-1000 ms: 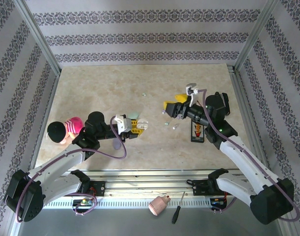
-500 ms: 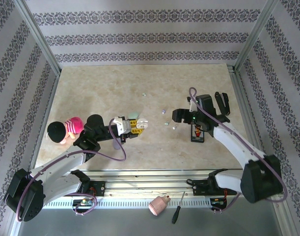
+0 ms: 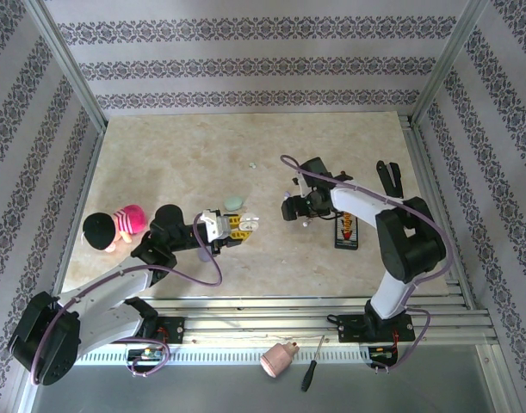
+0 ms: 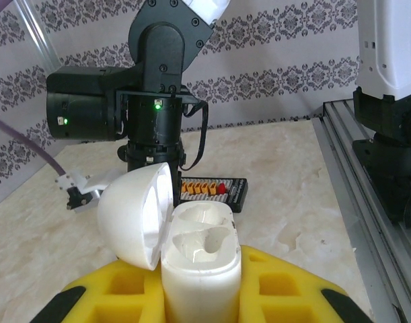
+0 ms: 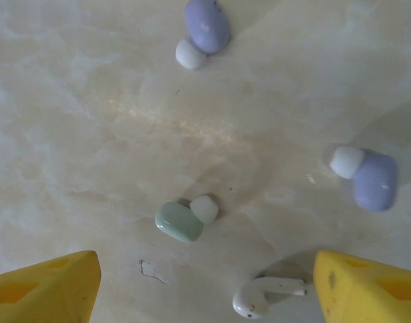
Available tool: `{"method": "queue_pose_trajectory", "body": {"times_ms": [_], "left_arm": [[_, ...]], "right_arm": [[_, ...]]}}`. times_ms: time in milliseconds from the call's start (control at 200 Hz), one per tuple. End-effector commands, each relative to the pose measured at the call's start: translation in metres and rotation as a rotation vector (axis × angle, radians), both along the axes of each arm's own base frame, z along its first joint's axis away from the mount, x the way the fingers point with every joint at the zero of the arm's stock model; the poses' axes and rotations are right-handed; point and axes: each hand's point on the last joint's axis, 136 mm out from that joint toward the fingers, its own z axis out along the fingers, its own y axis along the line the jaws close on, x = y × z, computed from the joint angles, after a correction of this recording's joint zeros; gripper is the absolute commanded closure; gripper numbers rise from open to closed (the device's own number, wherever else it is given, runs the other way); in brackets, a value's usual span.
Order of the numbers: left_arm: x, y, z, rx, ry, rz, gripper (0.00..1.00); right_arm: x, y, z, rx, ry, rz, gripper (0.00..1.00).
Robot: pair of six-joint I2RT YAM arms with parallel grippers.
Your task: Insert the wireless bluetooth earbuds into the charging case
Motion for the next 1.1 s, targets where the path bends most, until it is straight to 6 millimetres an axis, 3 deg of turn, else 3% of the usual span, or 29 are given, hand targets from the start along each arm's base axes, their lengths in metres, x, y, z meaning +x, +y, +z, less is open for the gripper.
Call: {"method": "queue_pose_trajectory", "body": {"times_ms": [0,200,605,755,934,1094], "left_arm": [[-0.006,-0.007,0.007,-0.026,-0.04,-0.041,1.0],[-0.008,-0.006,0.007,-0.028,-0.038,-0.047,1.0],[-0.008,-0.008,0.002,-0.021,-0.028,-0.056,1.0],[-0.009,-0.009,0.0,-0.02,-0.023,-0.063,1.0],[-0.011,-0.01,-0.004,0.001,-0.025,-0.08,1.0],[-0.013,-0.011,-0.006,0.009,-0.024,-0.098,1.0]], "right_arm": [[-0.002,0.004,-0.011,-0.042,0.034,0.044,0.17],[-0.014,0.002,-0.026,-0.043,0.082,0.038,0.17],[-0.046,-0.004,-0.012,-0.024,0.074,0.016,0.18],[-0.047,-0.003,-0.008,-0.021,0.066,0.014,0.21],[-0.041,-0.018,0.007,-0.151,0.024,0.06,0.23],[-0.05,-0.031,0.008,-0.298,0.148,0.176,0.29]]}}
